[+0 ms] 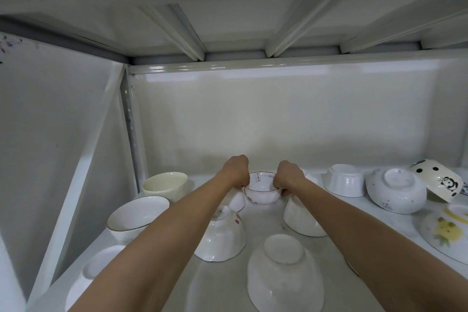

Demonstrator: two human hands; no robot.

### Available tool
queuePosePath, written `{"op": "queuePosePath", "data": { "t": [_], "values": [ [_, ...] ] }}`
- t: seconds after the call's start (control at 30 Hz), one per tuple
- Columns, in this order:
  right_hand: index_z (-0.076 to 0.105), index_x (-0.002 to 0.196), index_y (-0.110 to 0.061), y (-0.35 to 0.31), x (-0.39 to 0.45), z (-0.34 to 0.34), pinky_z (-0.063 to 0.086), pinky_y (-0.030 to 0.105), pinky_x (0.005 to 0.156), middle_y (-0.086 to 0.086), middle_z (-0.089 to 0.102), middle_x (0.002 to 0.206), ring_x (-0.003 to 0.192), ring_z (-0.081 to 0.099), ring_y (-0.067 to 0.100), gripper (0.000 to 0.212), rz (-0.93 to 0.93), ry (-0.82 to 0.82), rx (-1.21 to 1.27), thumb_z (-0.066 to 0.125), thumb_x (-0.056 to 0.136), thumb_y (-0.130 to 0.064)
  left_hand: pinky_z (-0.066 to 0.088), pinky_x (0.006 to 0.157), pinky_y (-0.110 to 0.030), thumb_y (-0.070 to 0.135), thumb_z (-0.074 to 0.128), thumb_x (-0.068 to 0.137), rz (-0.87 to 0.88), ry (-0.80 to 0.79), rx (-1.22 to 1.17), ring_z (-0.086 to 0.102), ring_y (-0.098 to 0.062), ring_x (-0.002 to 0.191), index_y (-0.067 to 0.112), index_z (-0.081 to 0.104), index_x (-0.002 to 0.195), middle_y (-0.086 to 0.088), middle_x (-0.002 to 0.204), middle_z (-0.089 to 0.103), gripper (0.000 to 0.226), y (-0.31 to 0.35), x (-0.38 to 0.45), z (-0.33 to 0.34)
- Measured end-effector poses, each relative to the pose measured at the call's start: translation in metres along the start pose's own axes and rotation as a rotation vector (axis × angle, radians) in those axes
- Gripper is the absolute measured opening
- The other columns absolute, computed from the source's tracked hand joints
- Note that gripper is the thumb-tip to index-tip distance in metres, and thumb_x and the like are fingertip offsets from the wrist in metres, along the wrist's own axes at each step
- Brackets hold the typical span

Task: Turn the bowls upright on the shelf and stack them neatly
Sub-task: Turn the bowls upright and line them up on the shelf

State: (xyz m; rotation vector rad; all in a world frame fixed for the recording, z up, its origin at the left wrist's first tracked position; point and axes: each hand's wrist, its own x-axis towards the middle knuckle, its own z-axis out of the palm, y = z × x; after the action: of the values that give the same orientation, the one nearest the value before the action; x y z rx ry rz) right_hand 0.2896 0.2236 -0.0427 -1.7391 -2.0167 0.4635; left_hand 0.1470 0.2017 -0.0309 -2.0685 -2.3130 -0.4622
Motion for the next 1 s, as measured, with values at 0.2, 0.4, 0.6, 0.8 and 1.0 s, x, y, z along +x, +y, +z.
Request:
{"op": "queuePosePath", "data": {
  "t": [0.2, 0.4, 0.6, 0.8, 1.0],
  "values": [
    [0.038, 0.063, -0.012, -0.005, -0.001, -0.006, 0.040, 0.025, 0.052, 0.004, 0.045, 0.068, 0.076, 0.056, 0.030, 0.025, -0.060, 0.046, -0.138, 0.052, 0.079, 0.000, 0.048, 0.057, -0.031, 0.004, 0.070, 0.071, 0.008, -0.043, -0.057, 0.050, -0.023, 0.058, 0.010, 0.045, 0.063, -0.005, 0.063, 0.049, 0.028, -0.005, -0.001, -0.008],
    [0.058, 0.114, -0.007, -0.026, 0.008, 0.000, 0.044, 0.034, 0.088, 0.012, 0.051, 0.121, 0.111, 0.055, 0.031, 0.027, -0.229, 0.173, -0.164, 0.054, 0.089, -0.018, 0.060, 0.066, -0.039, 0.003, 0.057, 0.080, -0.063, 0.063, -0.183, 0.063, -0.033, 0.061, 0.005, 0.053, 0.069, -0.008, 0.061, 0.054, 0.012, -0.039, -0.003, -0.037],
    [0.063, 0.116, -0.010, -0.070, 0.013, 0.028, 0.047, 0.040, 0.094, 0.008, 0.061, 0.123, 0.111, 0.056, 0.030, 0.036, -0.404, -0.076, -0.200, 0.043, 0.094, -0.030, 0.054, 0.055, -0.029, 0.005, 0.039, 0.092, -0.258, -0.084, -0.137, 0.059, -0.022, 0.047, 0.005, 0.044, 0.074, -0.013, 0.066, 0.059, 0.019, -0.074, -0.026, -0.044],
    [0.056, 0.120, -0.013, -0.097, 0.010, 0.055, 0.028, 0.047, 0.099, 0.010, 0.058, 0.124, 0.116, 0.051, 0.029, 0.038, -0.399, -0.168, -0.404, 0.029, 0.098, -0.027, 0.058, 0.055, -0.031, 0.039, 0.040, 0.100, -0.465, -0.276, -0.370, 0.063, -0.023, 0.051, -0.001, 0.046, 0.107, -0.016, 0.095, 0.055, 0.041, -0.088, -0.042, -0.025],
    [0.052, 0.129, -0.014, -0.095, 0.004, 0.056, 0.009, 0.062, 0.111, 0.009, 0.057, 0.130, 0.123, 0.049, 0.028, 0.041, -0.343, -0.154, -0.527, 0.024, 0.102, -0.027, 0.060, 0.075, -0.037, 0.041, 0.036, 0.100, -0.506, -0.353, -0.609, 0.066, -0.034, 0.075, -0.003, 0.049, 0.112, -0.020, 0.115, 0.055, 0.048, -0.090, -0.045, -0.012]
  ]
}}
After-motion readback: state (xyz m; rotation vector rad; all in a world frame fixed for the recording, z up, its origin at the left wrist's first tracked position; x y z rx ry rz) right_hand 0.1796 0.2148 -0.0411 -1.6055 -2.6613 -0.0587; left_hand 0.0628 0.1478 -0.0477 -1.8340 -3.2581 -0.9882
